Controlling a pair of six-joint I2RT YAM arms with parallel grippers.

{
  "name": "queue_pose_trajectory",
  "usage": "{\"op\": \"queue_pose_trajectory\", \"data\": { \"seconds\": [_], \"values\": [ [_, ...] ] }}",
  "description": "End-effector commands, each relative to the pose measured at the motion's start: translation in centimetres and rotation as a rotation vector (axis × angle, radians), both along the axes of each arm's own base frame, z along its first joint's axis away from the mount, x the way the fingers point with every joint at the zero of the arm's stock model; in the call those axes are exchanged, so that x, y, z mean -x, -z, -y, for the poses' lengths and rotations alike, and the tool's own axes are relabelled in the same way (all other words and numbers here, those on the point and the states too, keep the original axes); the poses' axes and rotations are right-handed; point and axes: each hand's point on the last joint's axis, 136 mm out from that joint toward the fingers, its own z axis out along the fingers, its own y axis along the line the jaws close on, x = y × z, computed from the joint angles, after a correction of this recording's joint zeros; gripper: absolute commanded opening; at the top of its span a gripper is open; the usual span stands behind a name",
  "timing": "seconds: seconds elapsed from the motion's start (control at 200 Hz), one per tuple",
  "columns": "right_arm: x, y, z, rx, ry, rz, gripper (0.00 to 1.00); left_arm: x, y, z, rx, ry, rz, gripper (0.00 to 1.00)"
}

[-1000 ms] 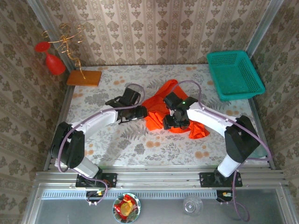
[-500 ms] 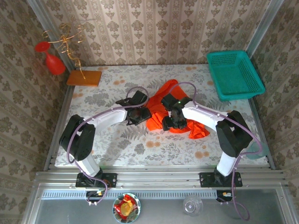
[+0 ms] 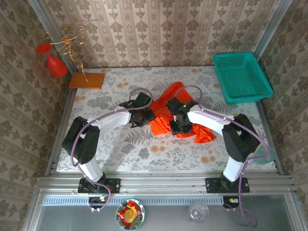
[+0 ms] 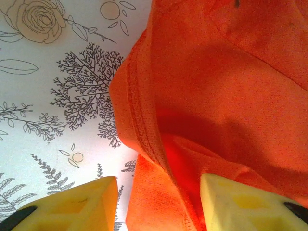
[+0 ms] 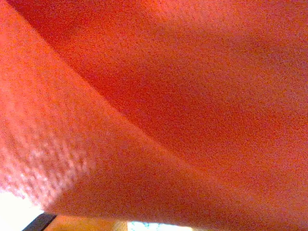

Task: Fold the inside-out t-shirt
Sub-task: Flatten out the T-shirt at the center of the table.

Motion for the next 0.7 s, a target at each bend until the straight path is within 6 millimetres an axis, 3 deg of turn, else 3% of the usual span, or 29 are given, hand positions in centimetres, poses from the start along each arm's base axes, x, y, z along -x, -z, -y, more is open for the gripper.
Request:
{"op": "queue_pose_trajectory", "data": {
  "seconds": [0.0, 0.23, 0.395, 0.435, 0.47, 0.575, 0.695],
  "values": [
    [0.8, 0.3, -0.2, -0.012, 0.007, -0.025, 0.16, -0.3, -0.4, -0.6, 0.018, -0.039, -0.002, 0.5],
    [0.6, -0.1, -0.4, -0.025, 0.015, -0.016, 0.05, 0.5, 1.5, -0.6, 0.0, -0.038, -0.064, 0.42],
    [0.3, -1.1, -0.4, -0.036, 0.027, 0.009, 0.0, 0.7, 2.1, -0.8, 0.002, -0.038, -0.075, 0.2],
    [0.2, -1.5, -0.4, -0.038, 0.032, 0.018, 0.0, 0.6, 2.0, -0.9, 0.005, -0.036, -0.07, 0.1],
    [0.0, -2.0, -0.4, -0.043, 0.035, 0.03, 0.0, 0.6, 1.8, -1.0, 0.008, -0.033, -0.061, 0.0],
    [-0.8, -4.4, 0.4, -0.033, 0.045, 0.09, 0.0, -0.3, 0.4, -2.1, 0.025, -0.031, -0.006, 0.0],
    [-2.1, -8.4, 2.5, -0.057, 0.093, 0.18, 0.0, -2.3, -2.9, -4.4, 0.041, -0.01, 0.096, 0.0]
  ]
}}
